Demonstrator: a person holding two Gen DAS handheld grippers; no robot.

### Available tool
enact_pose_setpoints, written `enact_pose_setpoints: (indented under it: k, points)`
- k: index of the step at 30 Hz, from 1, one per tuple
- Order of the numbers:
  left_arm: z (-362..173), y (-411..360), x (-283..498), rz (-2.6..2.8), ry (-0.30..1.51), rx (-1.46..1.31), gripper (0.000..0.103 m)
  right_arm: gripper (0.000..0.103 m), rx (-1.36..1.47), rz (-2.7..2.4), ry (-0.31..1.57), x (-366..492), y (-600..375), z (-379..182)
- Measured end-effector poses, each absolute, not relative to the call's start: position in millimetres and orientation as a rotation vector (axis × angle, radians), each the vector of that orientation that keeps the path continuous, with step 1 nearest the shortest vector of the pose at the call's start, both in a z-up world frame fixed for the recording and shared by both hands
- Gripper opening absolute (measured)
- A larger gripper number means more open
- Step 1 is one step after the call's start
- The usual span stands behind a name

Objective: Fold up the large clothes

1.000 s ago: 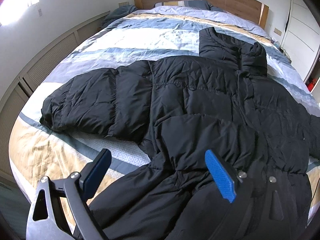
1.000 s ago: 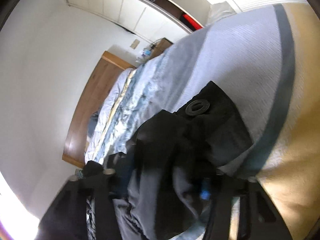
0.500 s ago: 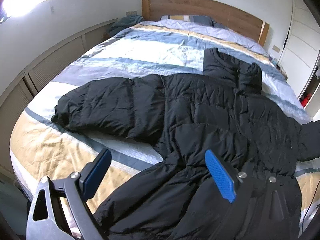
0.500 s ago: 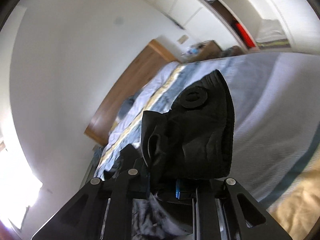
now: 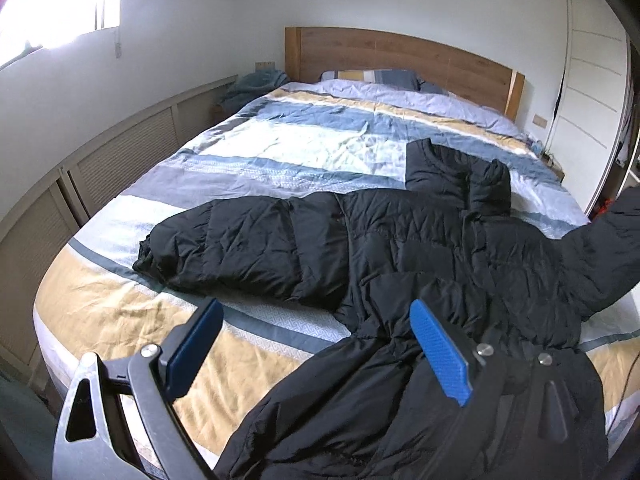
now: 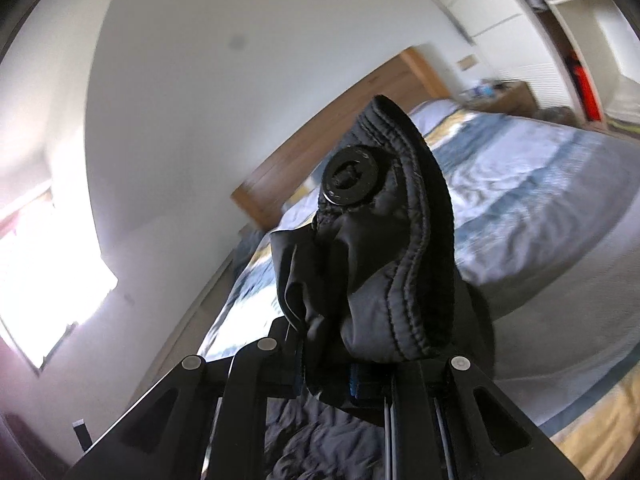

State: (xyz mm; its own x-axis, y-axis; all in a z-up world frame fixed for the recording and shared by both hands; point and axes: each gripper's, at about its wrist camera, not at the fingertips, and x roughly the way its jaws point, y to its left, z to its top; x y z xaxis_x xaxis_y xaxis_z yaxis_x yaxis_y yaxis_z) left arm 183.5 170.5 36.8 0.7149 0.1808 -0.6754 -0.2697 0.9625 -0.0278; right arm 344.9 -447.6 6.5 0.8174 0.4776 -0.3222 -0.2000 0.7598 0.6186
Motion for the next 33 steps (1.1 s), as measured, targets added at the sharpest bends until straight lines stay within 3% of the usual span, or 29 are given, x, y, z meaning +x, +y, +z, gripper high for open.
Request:
enact_pose_setpoints:
  k: [11,19,33]
  points:
    - [43.1,187.4,155.9,0.245,0.715,-0.16,0.095,0.017,0.414,0.52,0.633,319.3,-344.1,-11.2]
    - [44.7,190.4,138.7,0.242,0.701,-0.188,0.095,0.017,0.244,0.571,0.791,302.7,-282.7,-57.3]
    - [57.7,183.5,107.2,0.255,0.674,-0.167,0.095,0.019,0.079,0.513,0.964,281.1,-241.0,-121.6]
